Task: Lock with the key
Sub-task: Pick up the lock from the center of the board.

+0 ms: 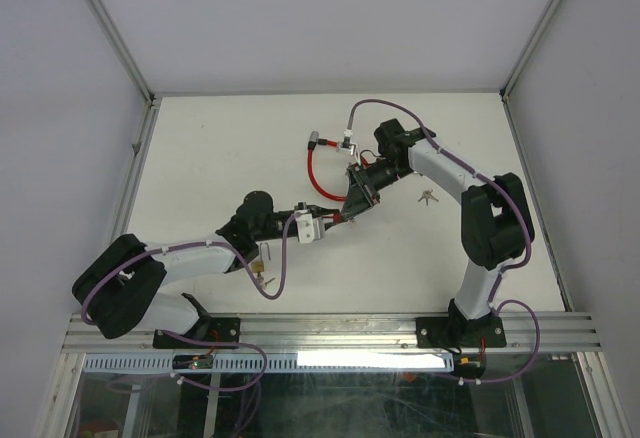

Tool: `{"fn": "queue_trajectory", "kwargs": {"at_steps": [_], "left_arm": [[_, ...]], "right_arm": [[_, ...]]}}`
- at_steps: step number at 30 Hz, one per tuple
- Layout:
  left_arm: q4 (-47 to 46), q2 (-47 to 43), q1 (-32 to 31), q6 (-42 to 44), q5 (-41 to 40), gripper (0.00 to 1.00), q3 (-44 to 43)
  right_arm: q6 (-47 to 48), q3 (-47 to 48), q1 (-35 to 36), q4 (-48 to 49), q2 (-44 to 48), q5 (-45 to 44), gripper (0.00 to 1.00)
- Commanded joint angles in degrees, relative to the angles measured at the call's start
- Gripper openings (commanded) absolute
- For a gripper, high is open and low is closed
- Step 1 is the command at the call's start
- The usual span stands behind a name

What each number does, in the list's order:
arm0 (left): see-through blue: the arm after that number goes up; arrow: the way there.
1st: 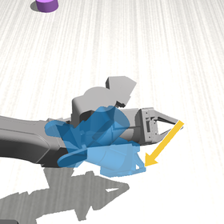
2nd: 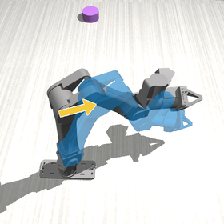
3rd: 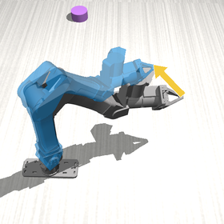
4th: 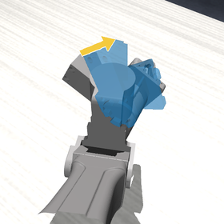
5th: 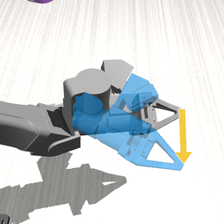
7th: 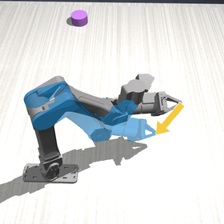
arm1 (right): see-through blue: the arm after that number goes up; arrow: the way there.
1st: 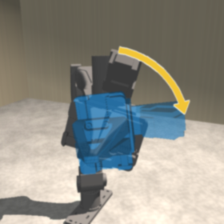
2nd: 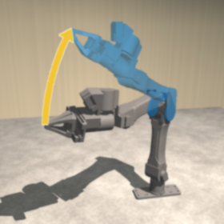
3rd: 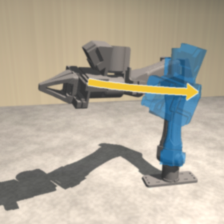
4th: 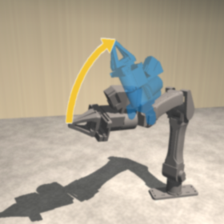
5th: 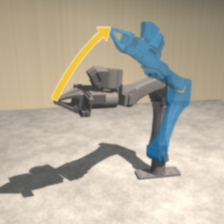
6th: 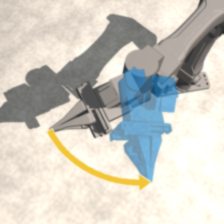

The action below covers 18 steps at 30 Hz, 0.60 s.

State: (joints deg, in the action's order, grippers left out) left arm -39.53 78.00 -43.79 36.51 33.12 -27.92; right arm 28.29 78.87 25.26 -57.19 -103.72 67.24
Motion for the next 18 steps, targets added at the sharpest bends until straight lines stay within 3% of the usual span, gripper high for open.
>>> {"fn": "queue_trajectory", "kwargs": {"at_steps": [1, 5, 9, 18], "left_arm": [[-7.4, -2.1, 0.1, -2.0, 1.6, 0.23, 0.6], [-9.3, -2.1, 0.1, -3.3, 3.5, 0.29, 1.1], [-11.6, -1.9, 0.1, -4.3, 4.3, 0.41, 1.7], [-8.8, -1.1, 0.1, -3.5, 5.3, 0.39, 0.7]], "right_arm": [[0.0, 1.9, 0.6, 1.4, 1.4, 2.0, 0.00], [1.0, 2.3, 0.6, 0.1, 1.1, 3.6, 0.00], [1.5, 2.4, 0.6, -0.4, 1.1, 4.2, 0.00], [1.8, 2.6, 0.6, -0.9, 1.0, 5.0, 0.00]]}}
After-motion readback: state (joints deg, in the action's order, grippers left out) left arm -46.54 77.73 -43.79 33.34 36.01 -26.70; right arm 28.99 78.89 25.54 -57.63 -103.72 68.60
